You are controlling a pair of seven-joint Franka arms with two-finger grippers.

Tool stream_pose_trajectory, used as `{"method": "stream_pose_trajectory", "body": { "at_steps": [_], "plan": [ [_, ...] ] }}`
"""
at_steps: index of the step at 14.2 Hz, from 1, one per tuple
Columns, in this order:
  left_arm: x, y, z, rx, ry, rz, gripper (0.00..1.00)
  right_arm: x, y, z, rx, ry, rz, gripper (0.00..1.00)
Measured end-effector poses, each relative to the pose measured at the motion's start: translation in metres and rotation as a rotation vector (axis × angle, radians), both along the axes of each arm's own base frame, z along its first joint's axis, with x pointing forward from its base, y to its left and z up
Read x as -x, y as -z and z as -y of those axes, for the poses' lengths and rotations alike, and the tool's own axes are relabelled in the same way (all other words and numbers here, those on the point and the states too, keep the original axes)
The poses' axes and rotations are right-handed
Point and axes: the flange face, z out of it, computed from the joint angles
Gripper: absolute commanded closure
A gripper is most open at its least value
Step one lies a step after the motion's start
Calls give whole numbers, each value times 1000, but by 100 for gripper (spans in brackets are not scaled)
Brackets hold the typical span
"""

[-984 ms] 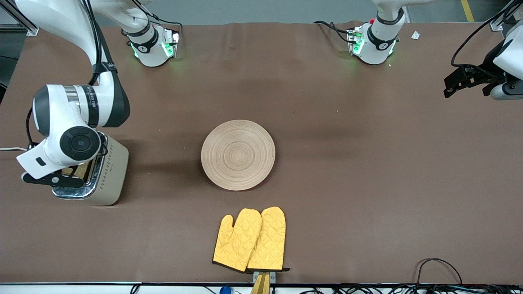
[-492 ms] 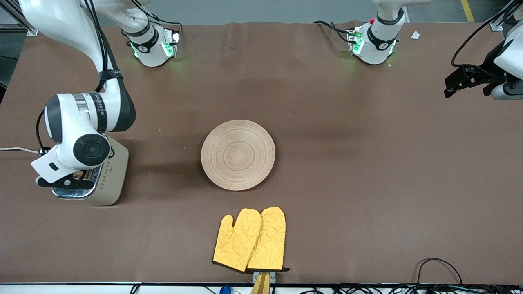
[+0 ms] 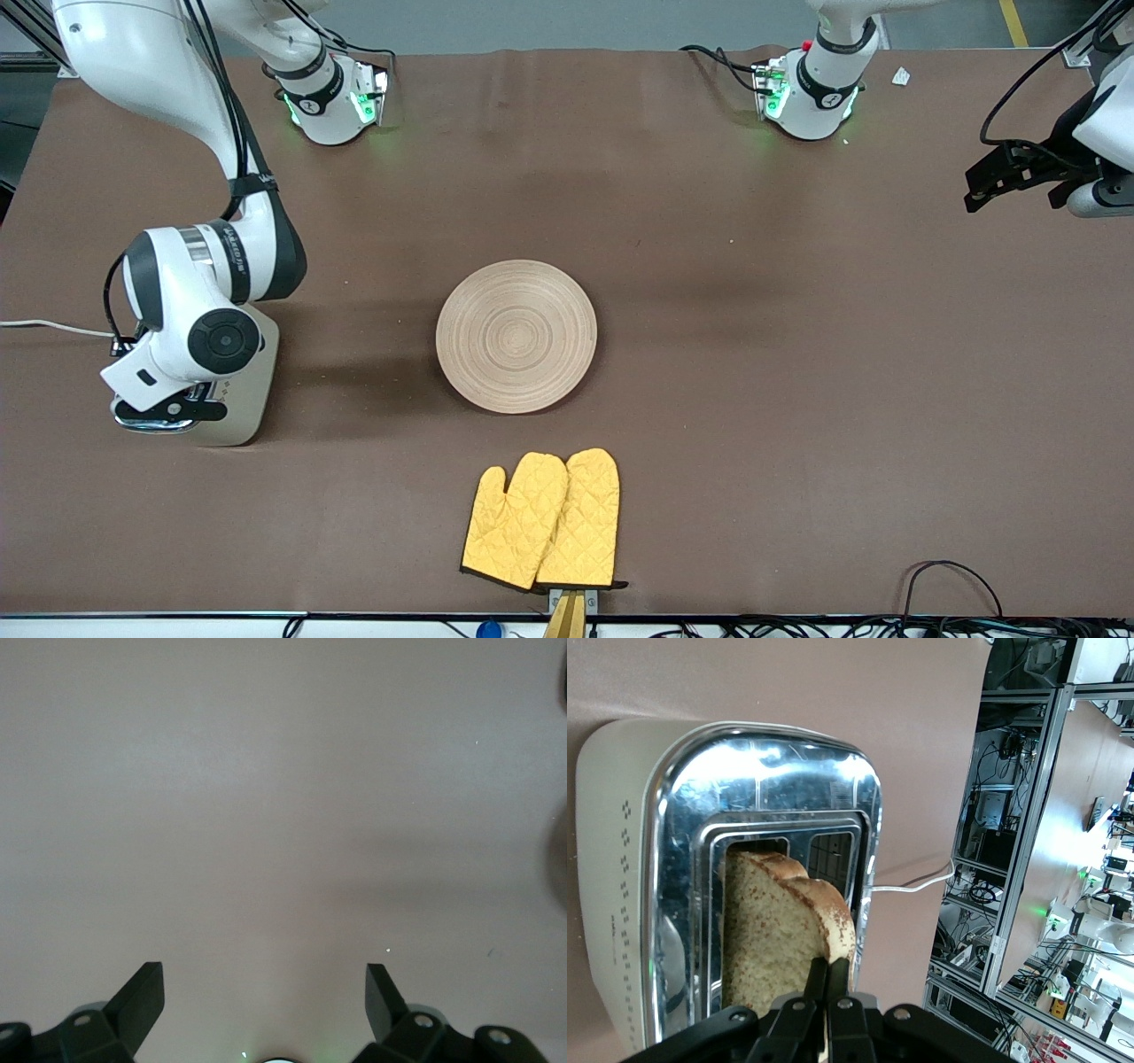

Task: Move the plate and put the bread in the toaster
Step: 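Open the right gripper and raise it away from the toaster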

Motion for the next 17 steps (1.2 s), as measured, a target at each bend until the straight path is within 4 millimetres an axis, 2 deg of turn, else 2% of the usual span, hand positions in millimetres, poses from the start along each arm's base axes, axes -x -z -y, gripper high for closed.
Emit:
{"method": "stream_pose_trajectory", "body": {
  "at_steps": [2,3,6,8,9,11,12,14,17],
  "plan": [
    [0,0,0,0,0,0,0,0,11,1,3,1,-16,14],
    [0,0,0,0,0,0,0,0,16,1,5,1,-22,0],
    [0,0,0,0,-1,0,0,1,22,-10,-13,-2,-34,0],
    [0,0,-1,0,-1,0,0,1,7,-34,-41,16,-34,0],
    [0,0,-1,0,-2,0,0,1,-11,-51,-57,32,-28,0],
    [0,0,-1,0,-1,1,0,5,-62,-87,-100,65,-8,0],
    [0,-1,-1,0,0,2,0,7,-85,-99,-123,77,4,0],
    [0,-1,1,0,3,3,0,12,-124,-110,-191,98,37,0],
    [-2,-2,4,1,9,6,0,24,-176,-106,-316,129,93,0]
  ]
}}
